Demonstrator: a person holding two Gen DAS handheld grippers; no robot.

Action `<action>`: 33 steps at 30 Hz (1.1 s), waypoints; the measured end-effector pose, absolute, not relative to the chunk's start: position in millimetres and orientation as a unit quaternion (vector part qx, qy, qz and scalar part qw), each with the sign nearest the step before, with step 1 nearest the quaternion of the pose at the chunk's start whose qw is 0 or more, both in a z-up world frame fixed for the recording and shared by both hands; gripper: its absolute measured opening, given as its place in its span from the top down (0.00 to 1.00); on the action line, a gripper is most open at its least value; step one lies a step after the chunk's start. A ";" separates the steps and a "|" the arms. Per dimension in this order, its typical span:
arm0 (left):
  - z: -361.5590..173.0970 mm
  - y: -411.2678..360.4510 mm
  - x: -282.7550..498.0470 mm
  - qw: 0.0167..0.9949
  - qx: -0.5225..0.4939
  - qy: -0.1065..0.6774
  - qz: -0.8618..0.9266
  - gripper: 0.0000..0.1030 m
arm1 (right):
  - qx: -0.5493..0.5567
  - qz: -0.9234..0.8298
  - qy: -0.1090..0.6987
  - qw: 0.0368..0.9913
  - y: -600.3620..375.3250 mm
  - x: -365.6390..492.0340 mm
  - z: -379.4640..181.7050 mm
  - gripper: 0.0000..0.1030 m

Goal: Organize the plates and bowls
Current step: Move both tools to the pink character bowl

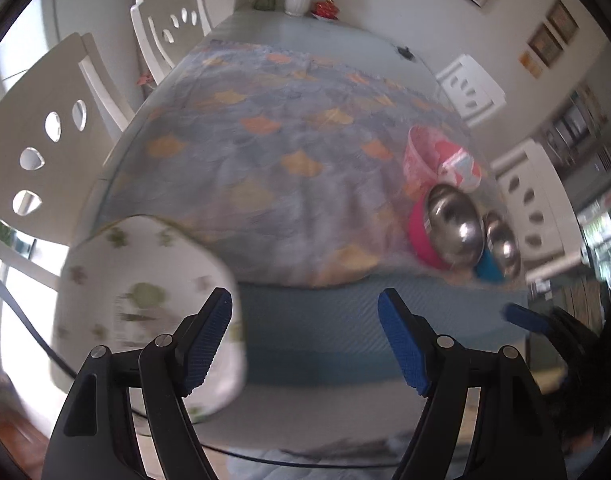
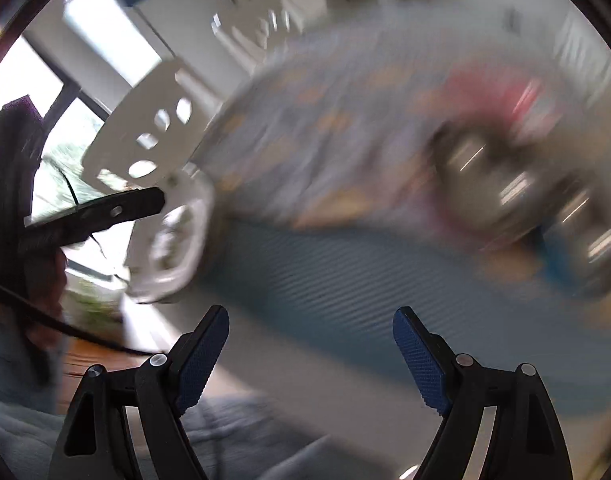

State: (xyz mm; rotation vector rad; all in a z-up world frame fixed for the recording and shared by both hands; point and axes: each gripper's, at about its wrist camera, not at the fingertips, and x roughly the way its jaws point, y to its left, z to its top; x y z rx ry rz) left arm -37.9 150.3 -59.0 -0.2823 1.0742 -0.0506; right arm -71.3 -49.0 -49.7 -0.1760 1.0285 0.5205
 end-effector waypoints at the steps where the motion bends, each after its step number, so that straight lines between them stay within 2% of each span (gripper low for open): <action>1: -56.4 139.7 -37.5 0.855 -0.137 0.500 -0.019 0.28 | -0.095 0.251 0.463 0.845 -58.8 -75.8 -43.1 0.20; 3: -49.2 113.0 -35.6 0.866 -0.141 0.479 -0.020 0.28 | -0.106 0.282 0.436 0.848 -83.4 -82.0 -31.3 0.18; 4: -46.8 102.1 -34.6 0.869 -0.140 0.473 -0.025 0.28 | -0.104 0.304 0.440 0.838 -94.6 -83.1 -30.7 0.14; 9: -50.4 65.6 -18.5 0.868 -0.114 0.483 -0.026 0.28 | -0.057 0.319 0.465 0.824 -130.4 -78.2 -41.7 0.13; 15: -54.4 62.0 9.5 0.864 -0.143 0.481 -0.026 0.25 | -0.030 0.269 0.313 0.910 -169.1 -73.2 9.8 0.12; 17: -44.3 67.4 18.3 0.878 -0.166 0.447 -0.043 0.25 | -0.011 0.248 0.266 0.932 -180.9 -75.4 24.9 0.07; 18: -38.1 69.3 23.3 0.885 -0.171 0.430 -0.050 0.25 | -0.003 0.237 0.245 0.940 -185.9 -74.5 32.8 0.00; 21: -22.9 71.5 48.1 0.902 -0.157 0.398 -0.058 0.25 | -0.003 0.215 0.206 0.955 -189.4 -55.1 54.0 0.00; 23: -21.2 68.7 70.0 0.905 -0.141 0.397 -0.063 0.25 | -0.016 0.205 0.219 0.954 -181.0 -29.7 54.7 0.00; 25: -23.7 61.9 89.5 0.905 -0.127 0.399 -0.076 0.25 | -0.030 0.152 0.270 0.950 -167.1 -1.5 44.0 0.00; 29: -38.8 43.4 121.5 0.898 -0.101 0.416 -0.104 0.25 | 0.042 0.149 0.344 0.926 -165.5 48.5 9.4 0.00; 33: -62.3 24.5 147.4 0.882 -0.081 0.440 -0.145 0.25 | 0.055 0.129 0.380 0.914 -167.3 74.7 -11.8 0.00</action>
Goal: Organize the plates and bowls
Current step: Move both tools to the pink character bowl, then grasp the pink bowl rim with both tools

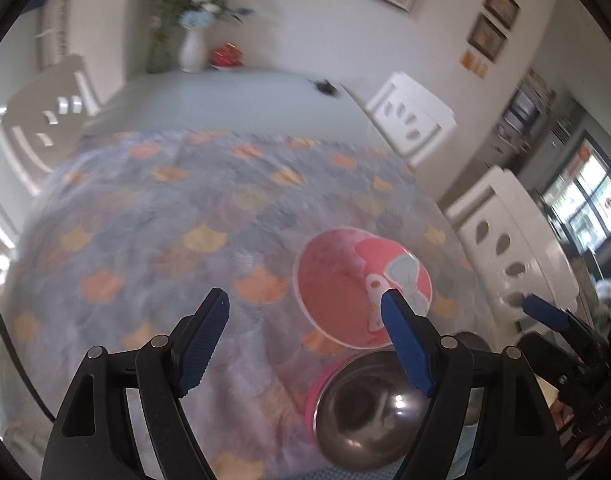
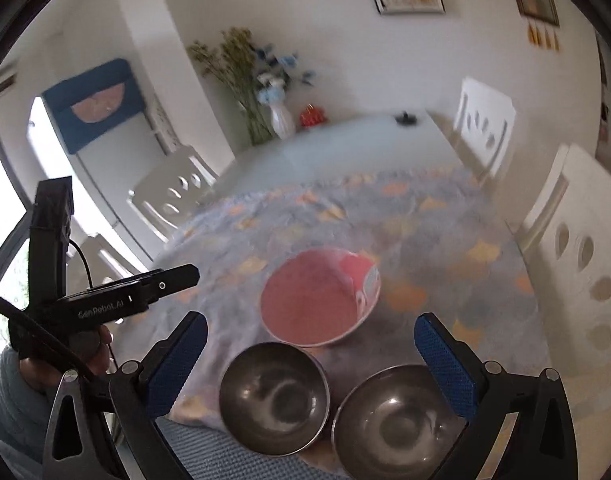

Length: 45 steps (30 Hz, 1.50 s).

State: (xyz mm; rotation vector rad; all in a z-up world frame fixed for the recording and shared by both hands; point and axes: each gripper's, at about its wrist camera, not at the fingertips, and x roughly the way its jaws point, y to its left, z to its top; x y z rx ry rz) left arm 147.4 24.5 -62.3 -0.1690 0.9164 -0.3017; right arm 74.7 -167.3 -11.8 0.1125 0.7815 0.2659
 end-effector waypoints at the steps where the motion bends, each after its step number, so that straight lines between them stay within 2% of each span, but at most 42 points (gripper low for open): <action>1: -68.8 20.7 154.0 0.879 -0.079 0.445 -0.151 0.25 | 0.056 0.124 0.388 0.912 -168.8 81.0 -17.3 0.00; 11: -112.1 15.0 202.4 0.861 -0.076 0.477 -0.156 0.27 | 0.101 0.104 0.482 0.864 -175.0 128.0 -75.7 0.00; 16: -127.1 15.9 220.1 0.857 -0.068 0.487 -0.155 0.27 | 0.087 0.108 0.508 0.850 -157.7 145.8 -96.2 0.04; 17: -130.0 15.2 222.1 0.856 -0.066 0.490 -0.154 0.27 | 0.087 0.107 0.518 0.844 -155.3 149.7 -101.8 0.05; 19: -138.1 13.8 225.0 0.852 -0.061 0.498 -0.152 0.33 | 0.101 0.118 0.535 0.830 -153.4 154.2 -111.2 0.18; 20: -142.1 13.6 225.8 0.850 -0.061 0.501 -0.151 0.33 | 0.118 0.128 0.545 0.820 -154.5 155.6 -117.6 0.20; 22: -150.6 13.4 227.1 0.848 -0.062 0.506 -0.143 0.33 | 0.119 0.130 0.547 0.818 -154.8 155.2 -121.7 0.32; 23: -154.4 13.3 227.8 0.847 -0.060 0.510 -0.137 0.34 | 0.119 0.131 0.547 0.818 -154.8 155.4 -122.5 0.34; 28: -166.3 10.8 228.6 0.843 -0.062 0.516 -0.139 0.52 | 0.111 0.129 0.545 0.821 -156.1 153.2 -125.9 0.51; 34: -165.8 -1.1 221.9 0.844 -0.051 0.507 -0.167 0.71 | 0.165 0.162 0.545 0.806 -161.2 151.1 -131.8 0.68; 41: -137.5 -8.8 214.4 0.867 -0.012 0.464 -0.180 0.72 | 0.151 0.156 0.543 0.811 -158.8 148.9 -127.9 0.69; 43: -129.2 -10.4 212.0 0.872 -0.004 0.454 -0.185 0.72 | 0.158 0.144 0.533 0.819 -161.2 149.4 -124.1 0.73; 45: -121.6 -11.4 210.5 0.874 -0.005 0.447 -0.192 0.72 | 0.162 0.138 0.520 0.827 -166.6 151.8 -116.5 0.73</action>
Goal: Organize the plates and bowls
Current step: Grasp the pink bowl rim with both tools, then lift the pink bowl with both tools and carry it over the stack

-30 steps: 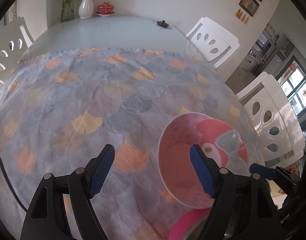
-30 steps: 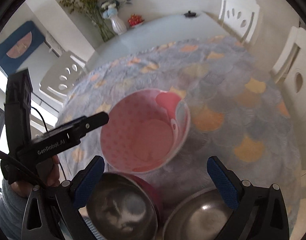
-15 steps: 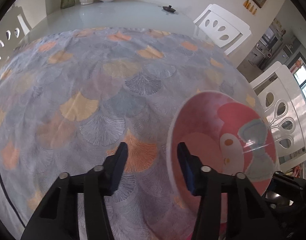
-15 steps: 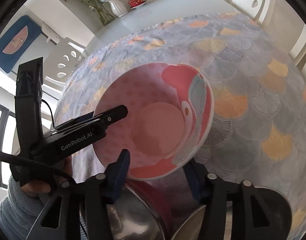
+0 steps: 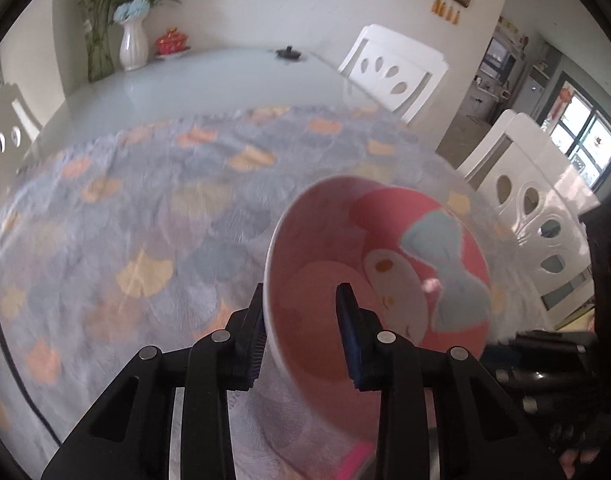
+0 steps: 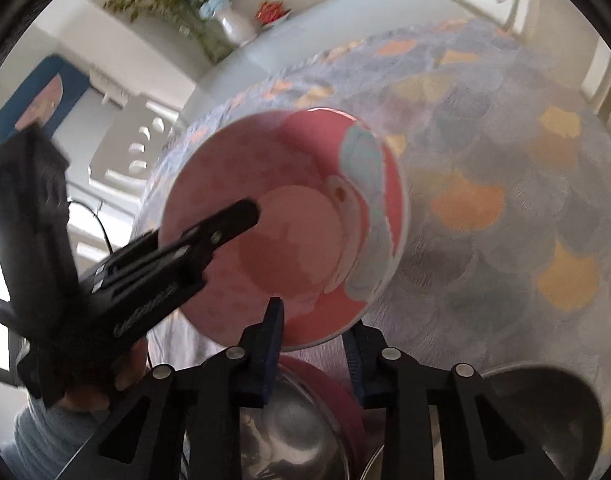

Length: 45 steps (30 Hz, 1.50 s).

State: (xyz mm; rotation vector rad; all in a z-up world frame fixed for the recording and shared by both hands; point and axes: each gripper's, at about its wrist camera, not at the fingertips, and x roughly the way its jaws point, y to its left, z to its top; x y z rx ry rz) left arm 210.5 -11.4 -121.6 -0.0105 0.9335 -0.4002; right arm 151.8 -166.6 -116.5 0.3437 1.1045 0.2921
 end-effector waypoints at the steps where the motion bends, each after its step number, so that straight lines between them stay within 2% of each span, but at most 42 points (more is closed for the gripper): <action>1: -117.8 -12.2 209.6 0.875 -0.005 0.443 -0.195 0.72 | 0.157 0.134 0.514 0.832 -168.3 153.3 -112.4 0.74; 12: -78.1 -18.6 190.4 0.896 0.015 0.404 -0.187 0.72 | 0.121 0.144 0.469 0.863 -163.3 138.3 -71.7 0.74; 29: -12.2 8.2 94.0 0.926 0.019 0.361 -0.105 0.67 | 0.107 0.219 0.409 0.879 -130.0 61.7 -8.8 0.74; 45: -0.1 92.9 20.3 0.936 -0.020 0.351 0.027 0.66 | 0.047 0.334 0.428 0.839 -34.8 31.3 -14.1 0.74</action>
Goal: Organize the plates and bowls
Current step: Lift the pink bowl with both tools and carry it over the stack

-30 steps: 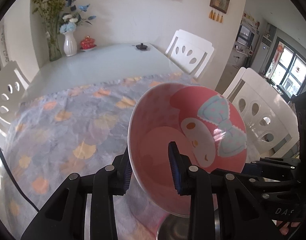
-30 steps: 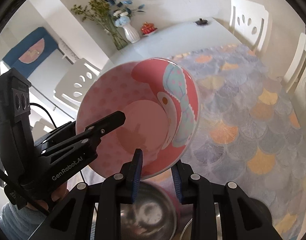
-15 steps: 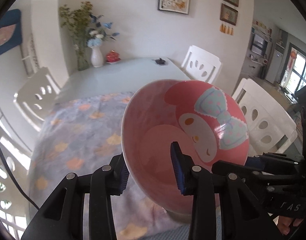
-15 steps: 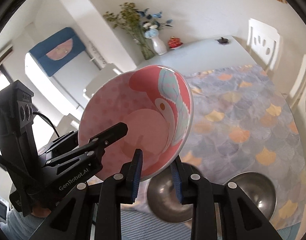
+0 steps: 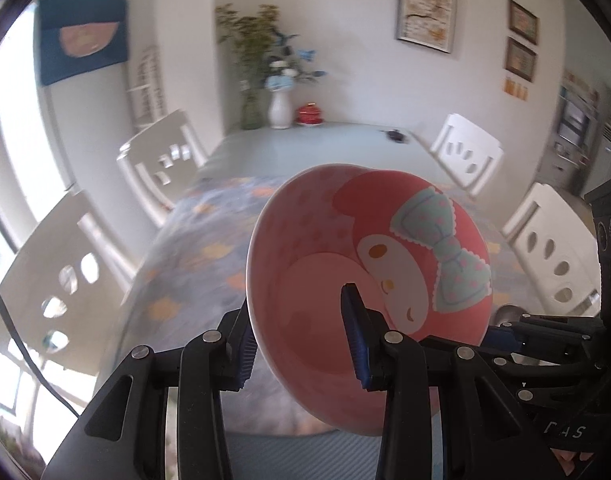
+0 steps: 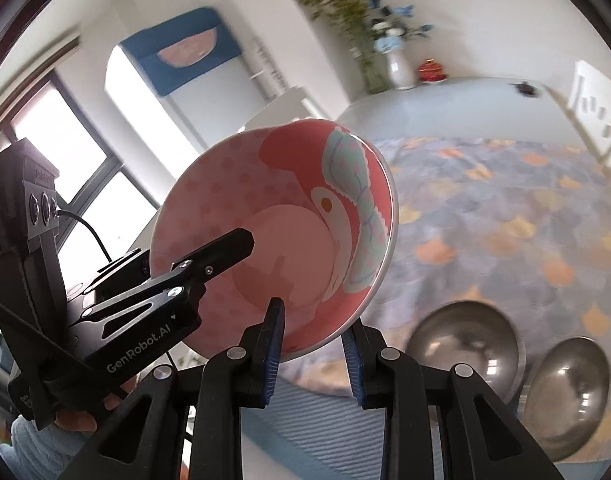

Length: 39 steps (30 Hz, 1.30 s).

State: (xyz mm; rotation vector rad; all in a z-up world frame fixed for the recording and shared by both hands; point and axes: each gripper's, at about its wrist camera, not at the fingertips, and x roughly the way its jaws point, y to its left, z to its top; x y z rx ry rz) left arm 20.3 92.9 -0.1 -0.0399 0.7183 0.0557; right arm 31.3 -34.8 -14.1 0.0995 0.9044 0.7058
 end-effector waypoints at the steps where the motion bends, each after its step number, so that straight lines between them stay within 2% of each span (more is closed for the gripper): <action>1: -0.5 99.8 14.3 0.935 -0.022 0.352 0.039 0.66 | 0.043 0.342 0.430 0.835 -27.4 30.0 -15.6 0.74; 11: -17.4 161.4 -46.0 0.915 -0.076 0.372 0.139 0.66 | -0.010 0.426 0.462 0.778 47.7 7.8 -38.4 0.73; 21: -45.4 190.8 -88.9 0.886 -0.118 0.399 0.204 0.66 | -0.054 0.464 0.503 0.727 91.6 -11.3 -72.7 0.73; 39: -95.9 232.7 -106.6 0.843 -0.181 0.434 0.261 0.66 | -0.120 0.483 0.558 0.663 154.3 -22.0 -127.3 0.72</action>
